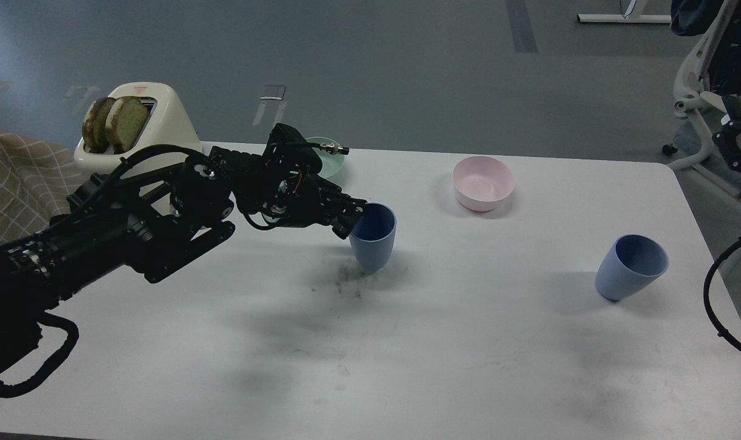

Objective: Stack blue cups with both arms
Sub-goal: 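Lift the blue cup with the left gripper and carry it to table center, then release the blue cup upright and withdraw the left arm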

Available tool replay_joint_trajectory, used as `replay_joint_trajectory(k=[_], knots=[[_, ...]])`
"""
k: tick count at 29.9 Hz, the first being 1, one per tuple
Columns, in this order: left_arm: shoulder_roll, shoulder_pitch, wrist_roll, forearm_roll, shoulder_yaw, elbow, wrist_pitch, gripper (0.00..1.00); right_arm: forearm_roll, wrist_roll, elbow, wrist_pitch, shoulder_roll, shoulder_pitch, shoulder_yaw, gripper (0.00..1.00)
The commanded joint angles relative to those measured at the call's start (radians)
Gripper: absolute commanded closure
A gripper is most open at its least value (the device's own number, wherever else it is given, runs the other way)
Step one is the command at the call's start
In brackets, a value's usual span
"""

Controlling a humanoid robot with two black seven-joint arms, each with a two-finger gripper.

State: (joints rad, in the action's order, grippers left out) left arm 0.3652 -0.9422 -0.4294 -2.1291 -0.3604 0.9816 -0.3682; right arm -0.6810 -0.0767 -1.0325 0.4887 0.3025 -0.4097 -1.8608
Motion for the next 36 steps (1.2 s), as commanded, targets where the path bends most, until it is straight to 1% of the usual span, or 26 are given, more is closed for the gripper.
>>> replay_joint_trajectory(k=[1,7,8,9,10,11,12,13,14,19,21,23,25,27,29,30,32,35,36], knots=[[-0.009,0.002,0.003,0.000,0.000,-0.003,0.000,1.00,0.000,0.000,-0.001,0.000,0.000,0.000,0.000,0.00],[-0.014,0.006,0.014,0.006,0.000,-0.015,0.000,1.00,0.000,0.000,-0.001,0.000,0.000,0.000,0.000,0.00],[-0.018,0.006,0.014,0.011,0.000,-0.015,0.000,0.92,0.000,0.000,-0.001,0.000,0.000,0.000,0.000,0.00],[-0.026,0.006,0.015,0.012,0.000,-0.015,0.000,0.79,0.000,0.000,-0.001,0.000,0.000,0.000,0.000,0.00],[-0.028,0.005,0.017,0.014,-0.002,-0.014,0.000,0.73,0.000,0.000,-0.001,0.000,0.000,0.000,0.000,0.00],[-0.028,0.005,0.020,0.017,-0.002,-0.014,0.002,0.58,0.000,0.000,-0.001,0.000,0.000,0.000,0.000,0.00],[-0.028,0.006,0.020,0.017,-0.002,-0.014,0.005,0.49,0.000,0.000,-0.001,0.000,0.000,0.000,0.000,0.00],[-0.029,0.006,0.020,0.018,-0.003,-0.014,0.006,0.41,0.000,0.000,-0.001,0.000,0.000,0.000,0.000,0.00],[-0.029,0.008,0.017,0.018,-0.002,-0.011,0.009,0.37,0.000,0.000,-0.001,0.000,0.000,0.000,0.000,0.00],[-0.019,0.006,0.014,0.032,-0.005,-0.001,0.011,0.34,0.000,0.000,-0.001,0.000,0.017,0.000,0.000,0.00],[-0.011,0.002,0.009,0.061,-0.014,0.002,0.012,0.29,0.000,0.000,-0.003,0.000,0.027,0.000,0.000,0.00],[0.009,-0.009,0.006,0.162,-0.025,0.003,0.021,0.22,0.000,0.002,-0.003,0.000,0.047,0.000,-0.003,0.00],[0.033,-0.023,0.006,0.239,-0.038,0.003,0.035,0.19,-0.002,0.002,-0.004,0.000,0.056,-0.003,-0.003,0.00],[0.070,-0.038,0.006,0.388,-0.060,0.003,0.055,0.14,-0.005,0.006,-0.012,0.000,0.075,-0.006,-0.001,0.00],[0.095,-0.029,0.008,0.593,-0.118,0.000,0.106,0.06,-0.017,0.006,-0.047,0.000,0.125,0.002,0.012,0.00],[0.098,-0.024,0.008,0.642,-0.133,0.000,0.126,0.04,-0.020,0.008,-0.056,0.000,0.144,0.003,0.017,0.00],[0.106,-0.007,0.006,0.781,-0.173,-0.011,0.168,0.03,-0.029,0.006,-0.079,0.000,0.196,0.009,0.040,0.00],[0.130,0.006,0.003,0.972,-0.212,-0.012,0.181,0.03,-0.052,0.006,-0.103,0.000,0.266,0.011,0.083,0.00],[0.136,0.008,0.003,1.076,-0.244,-0.012,0.181,0.03,-0.077,0.008,-0.112,0.000,0.300,0.011,0.104,0.00]])
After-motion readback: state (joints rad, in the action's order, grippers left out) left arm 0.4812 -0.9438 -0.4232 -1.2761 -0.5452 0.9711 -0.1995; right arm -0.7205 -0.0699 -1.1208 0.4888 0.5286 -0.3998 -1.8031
